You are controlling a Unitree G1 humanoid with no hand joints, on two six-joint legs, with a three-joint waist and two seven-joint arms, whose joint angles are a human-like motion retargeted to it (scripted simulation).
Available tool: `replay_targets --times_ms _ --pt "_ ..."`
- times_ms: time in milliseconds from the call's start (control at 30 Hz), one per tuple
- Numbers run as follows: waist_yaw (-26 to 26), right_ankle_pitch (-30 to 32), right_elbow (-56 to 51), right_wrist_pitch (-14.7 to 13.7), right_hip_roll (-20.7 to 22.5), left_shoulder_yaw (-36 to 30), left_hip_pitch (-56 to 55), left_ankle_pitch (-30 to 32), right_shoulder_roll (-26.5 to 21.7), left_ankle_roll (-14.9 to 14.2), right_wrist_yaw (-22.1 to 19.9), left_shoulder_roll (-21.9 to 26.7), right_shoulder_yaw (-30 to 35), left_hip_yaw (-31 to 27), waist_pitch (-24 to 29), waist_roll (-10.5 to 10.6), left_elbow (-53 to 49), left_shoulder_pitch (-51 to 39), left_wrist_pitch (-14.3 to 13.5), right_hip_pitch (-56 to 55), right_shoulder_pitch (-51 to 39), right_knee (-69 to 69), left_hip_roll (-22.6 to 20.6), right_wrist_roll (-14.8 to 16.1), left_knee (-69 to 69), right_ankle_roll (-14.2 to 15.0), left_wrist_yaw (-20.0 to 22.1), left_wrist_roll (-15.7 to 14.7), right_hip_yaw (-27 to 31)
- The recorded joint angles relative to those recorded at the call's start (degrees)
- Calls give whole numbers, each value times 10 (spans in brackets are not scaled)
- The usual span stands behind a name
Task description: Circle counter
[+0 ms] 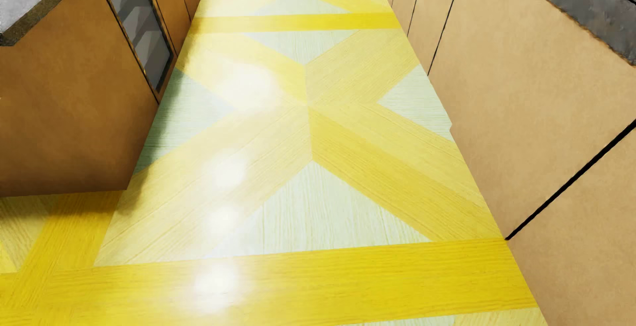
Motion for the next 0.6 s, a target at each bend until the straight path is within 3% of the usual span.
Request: replay_targets --times_ms 33,100,267,333,467,533,600 --pt "-1 6 -6 0 0 -3 -2 -21 -1 0 0 2 2 0 1 -2 0 3 0 1 2 4 -2 0 56 0 0 0 0" --pt "18 9 -19 0 6 1 -24 -139 -4 0 0 5 7 0 0 -5 -1 10 0 -2 6 15 -8 0 165 0 0 0 0" --pt "74 -57 -89 0 14 27 -201 -157 -22 0 0 2 -14 0 51 6 -25 28 0 70 -12 16 8 0 435 0 0 0 0" --pt "121 -100 -100 0 -7 30 -261 -141 -11 0 0 9 -33 0 49 -11 -21 45 0 101 -26 -4 9 0 406 0 0 0 0" --pt "144 -198 -125 0 -16 10 -354 -52 -24 0 0 9 -13 0 62 -11 21 54 0 191 -61 -31 30 0 286 0 0 0 0" --pt "159 -206 -120 0 -23 -2 -377 -56 -24 0 0 9 -3 0 61 -10 36 56 0 230 -75 -33 36 0 250 0 0 0 0" --pt "178 -175 -95 0 -39 4 -394 -71 -20 0 0 9 -10 0 55 -14 50 63 0 258 -71 -25 37 0 292 0 0 0 0"
